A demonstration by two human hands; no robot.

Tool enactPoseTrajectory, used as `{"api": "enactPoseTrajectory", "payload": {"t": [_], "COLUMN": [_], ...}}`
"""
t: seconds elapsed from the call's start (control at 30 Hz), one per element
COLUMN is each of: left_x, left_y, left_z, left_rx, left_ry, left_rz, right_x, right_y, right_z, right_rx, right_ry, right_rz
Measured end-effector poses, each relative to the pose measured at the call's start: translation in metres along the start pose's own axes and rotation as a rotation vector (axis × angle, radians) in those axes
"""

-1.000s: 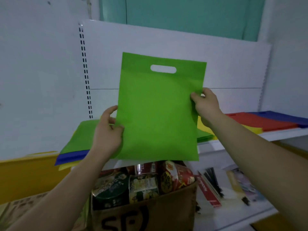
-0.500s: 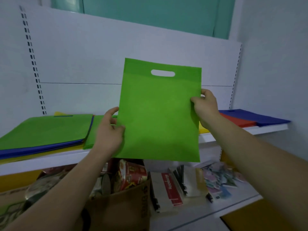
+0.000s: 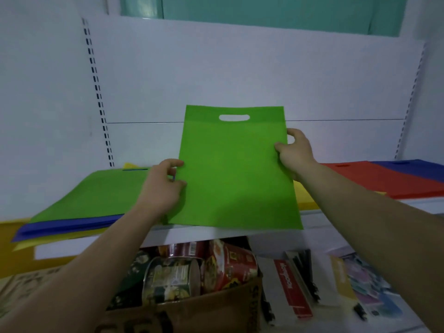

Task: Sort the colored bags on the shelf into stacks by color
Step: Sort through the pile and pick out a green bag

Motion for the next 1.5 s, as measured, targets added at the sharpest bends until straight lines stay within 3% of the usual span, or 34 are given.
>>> {"api": "enactPoseTrajectory", "payload": {"t": [0.27, 0.47, 0.73, 1.03, 1.5], "left_x": [-0.018, -0.021, -0.023, -0.023, -0.01], "left_y": [0.007, 0.0, -0.012, -0.011, -0.002], "left_z": [-0.012, -0.012, 0.005, 0.007, 0.001], "left_rx": [-0.11, -0.225, -0.546, -0.553, -0.462], "left_ry": [-0.122, -0.146, -0.077, -0.075, 0.045], "left_rz": [-0.328, -0.578, -0.731, -0.707, -0.672], "right_x": [0.024, 0.038, 0.058, 0.067, 0.049], "right_y": [-0.051, -0.08, -0.09, -0.093, -0.099], "right_z": [-0.021, -0.033, -0.034, -0.019, -0.021], "right_rx": [-0.034, -0.164, -0.477, -0.822, -0.834], "right_ry": [-0.004, -0.007, 0.162, 0.282, 0.417], "right_rz": [0.134, 0.211, 0.734, 0.919, 0.885]}}
Point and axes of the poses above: each hand's wrist, its own z-axis away from the middle knuckle, its own y-axis out of the back of the hand, x = y × z, the point moved 3 cm from there along -z, towards the middle knuckle, and after that the axes turned 8 degrees about x, right-handed, at the moved point
